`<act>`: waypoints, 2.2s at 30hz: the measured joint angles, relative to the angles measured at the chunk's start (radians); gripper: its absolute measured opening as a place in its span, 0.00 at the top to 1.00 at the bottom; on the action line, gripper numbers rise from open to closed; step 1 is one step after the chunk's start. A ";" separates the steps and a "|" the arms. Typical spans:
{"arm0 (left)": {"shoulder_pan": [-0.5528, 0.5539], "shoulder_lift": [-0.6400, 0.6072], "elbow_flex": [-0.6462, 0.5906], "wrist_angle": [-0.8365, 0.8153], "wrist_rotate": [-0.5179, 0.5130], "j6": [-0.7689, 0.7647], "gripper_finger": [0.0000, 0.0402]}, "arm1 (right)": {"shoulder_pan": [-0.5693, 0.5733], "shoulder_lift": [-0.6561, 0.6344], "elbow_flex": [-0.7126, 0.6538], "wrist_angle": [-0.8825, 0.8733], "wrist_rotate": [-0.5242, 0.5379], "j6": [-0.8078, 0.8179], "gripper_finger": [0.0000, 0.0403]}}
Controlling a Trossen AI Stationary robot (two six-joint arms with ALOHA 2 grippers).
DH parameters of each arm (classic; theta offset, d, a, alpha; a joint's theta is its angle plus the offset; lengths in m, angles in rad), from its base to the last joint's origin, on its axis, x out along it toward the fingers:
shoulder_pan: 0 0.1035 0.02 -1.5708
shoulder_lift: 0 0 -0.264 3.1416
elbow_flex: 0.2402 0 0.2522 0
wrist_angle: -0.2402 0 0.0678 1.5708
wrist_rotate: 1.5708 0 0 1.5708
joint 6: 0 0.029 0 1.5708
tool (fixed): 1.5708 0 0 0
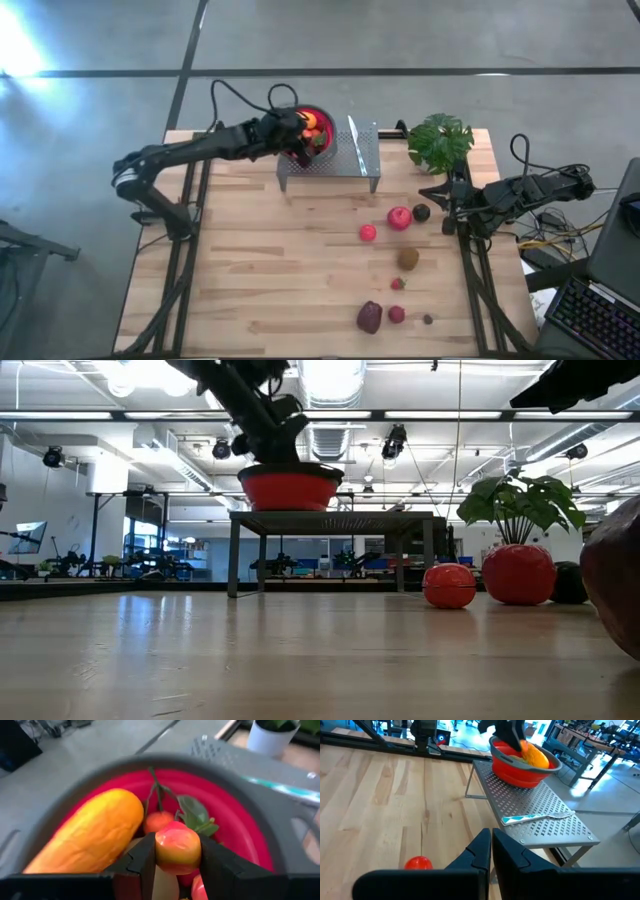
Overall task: Pick & Place Fruit
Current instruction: Put the yellow pear into the red strainer bowl on the shelf, then put the tomato into the red strainer bowl on the shelf
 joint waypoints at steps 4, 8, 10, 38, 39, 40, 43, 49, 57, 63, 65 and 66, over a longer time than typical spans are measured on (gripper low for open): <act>0.002 0.025 0.000 -0.006 0.000 0.011 0.66 | 0.000 0.000 0.000 -0.003 0.000 -0.001 0.97; 0.005 0.033 0.000 -0.002 0.000 0.014 0.65 | 0.000 0.000 0.000 -0.003 0.000 -0.001 0.97; 0.006 0.033 0.000 -0.006 0.000 0.013 0.63 | 0.000 0.000 0.000 -0.003 0.000 0.000 0.97; -0.124 -0.054 0.215 -0.451 -0.032 -0.100 0.43 | 0.000 0.000 0.000 -0.012 0.000 0.002 0.97; -0.155 -0.067 0.190 -0.433 -0.058 -0.107 0.43 | 0.000 0.000 0.000 -0.015 0.000 0.002 0.97; -0.188 -0.085 0.160 -0.409 -0.093 -0.116 0.43 | 0.000 0.000 0.000 -0.017 0.000 0.002 0.97; -0.294 -0.138 0.052 -0.310 -0.206 -0.165 0.43 | 0.000 0.000 0.000 -0.019 0.000 0.002 0.97; -0.492 -0.244 -0.197 0.009 -0.362 -0.228 0.43 | 0.000 0.013 0.000 -0.019 0.000 0.003 0.97; -0.647 -0.312 -0.452 0.404 -0.366 -0.213 0.43 | 0.000 0.141 0.000 -0.021 -0.001 0.081 0.97; -0.676 -0.315 -0.515 0.447 -0.366 -0.217 0.43 | 0.000 0.265 0.000 -0.010 -0.004 0.170 0.96; -0.684 -0.315 -0.523 0.447 -0.365 -0.218 0.43 | 0.000 0.311 0.000 -0.006 -0.005 0.201 0.92; -0.688 -0.314 -0.524 0.446 -0.365 -0.218 0.43 | 0.000 0.334 0.000 -0.003 -0.005 0.212 0.90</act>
